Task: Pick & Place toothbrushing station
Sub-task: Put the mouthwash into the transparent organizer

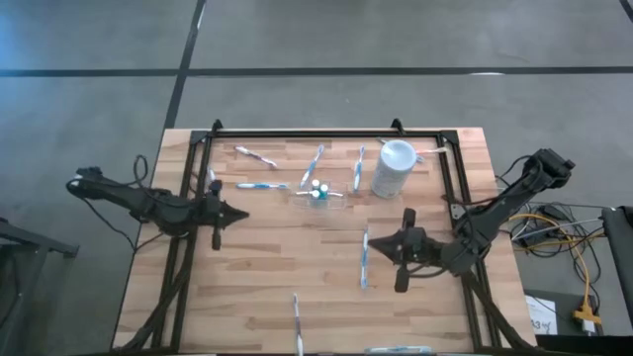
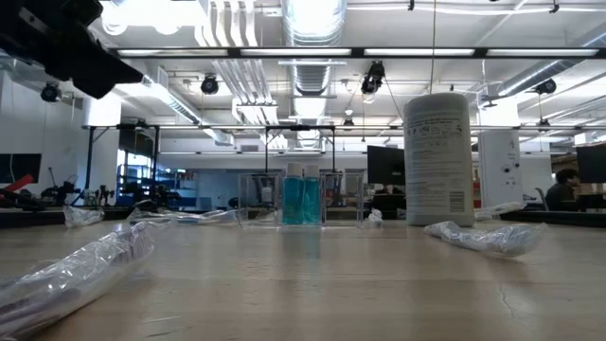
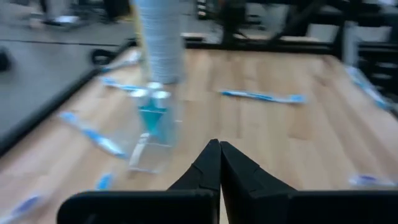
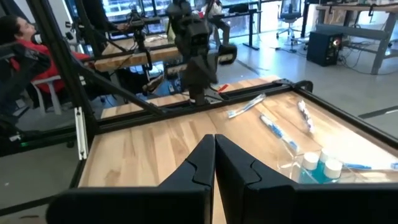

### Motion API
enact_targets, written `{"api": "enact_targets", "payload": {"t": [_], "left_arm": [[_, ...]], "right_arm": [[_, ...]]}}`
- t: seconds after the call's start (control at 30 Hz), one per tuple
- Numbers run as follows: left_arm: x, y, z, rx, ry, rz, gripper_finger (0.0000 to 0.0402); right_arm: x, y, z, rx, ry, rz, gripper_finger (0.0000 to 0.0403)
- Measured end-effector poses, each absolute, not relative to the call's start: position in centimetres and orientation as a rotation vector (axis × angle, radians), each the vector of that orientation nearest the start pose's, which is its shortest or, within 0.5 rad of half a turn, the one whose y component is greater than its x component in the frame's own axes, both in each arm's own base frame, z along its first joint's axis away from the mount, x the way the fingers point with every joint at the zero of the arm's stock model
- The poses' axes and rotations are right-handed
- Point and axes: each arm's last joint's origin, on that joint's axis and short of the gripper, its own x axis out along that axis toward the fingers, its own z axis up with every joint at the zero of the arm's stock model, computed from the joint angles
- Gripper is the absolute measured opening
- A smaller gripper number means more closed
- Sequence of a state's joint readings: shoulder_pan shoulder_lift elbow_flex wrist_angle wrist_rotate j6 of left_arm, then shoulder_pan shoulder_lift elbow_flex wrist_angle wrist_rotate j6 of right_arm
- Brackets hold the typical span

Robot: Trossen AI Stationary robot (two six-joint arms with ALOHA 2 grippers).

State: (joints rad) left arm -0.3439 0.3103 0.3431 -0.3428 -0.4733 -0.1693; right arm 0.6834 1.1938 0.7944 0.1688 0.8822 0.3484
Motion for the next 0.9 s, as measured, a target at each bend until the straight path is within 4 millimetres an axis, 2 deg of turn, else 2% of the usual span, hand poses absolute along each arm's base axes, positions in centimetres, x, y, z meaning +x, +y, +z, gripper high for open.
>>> {"api": "enact_targets", "payload": {"t": [0.17,0.67,0.9], "left_arm": [[9.05,-1.48,23.03,-0.021,0.235,0.282,0.0007],[8.85,-1.33,22.89,-0.005,0.216,0.311,0.0007],[9.01,-1.27,22.4,0.006,0.22,0.361,0.0005]], "right_arm": [[21.51,14.61,28.5,0.214,0.131,-0.236,0.0008],[22.0,14.88,28.2,0.162,0.116,-0.269,0.0008],[22.14,14.22,28.6,0.179,0.086,-0.328,0.0008]]}}
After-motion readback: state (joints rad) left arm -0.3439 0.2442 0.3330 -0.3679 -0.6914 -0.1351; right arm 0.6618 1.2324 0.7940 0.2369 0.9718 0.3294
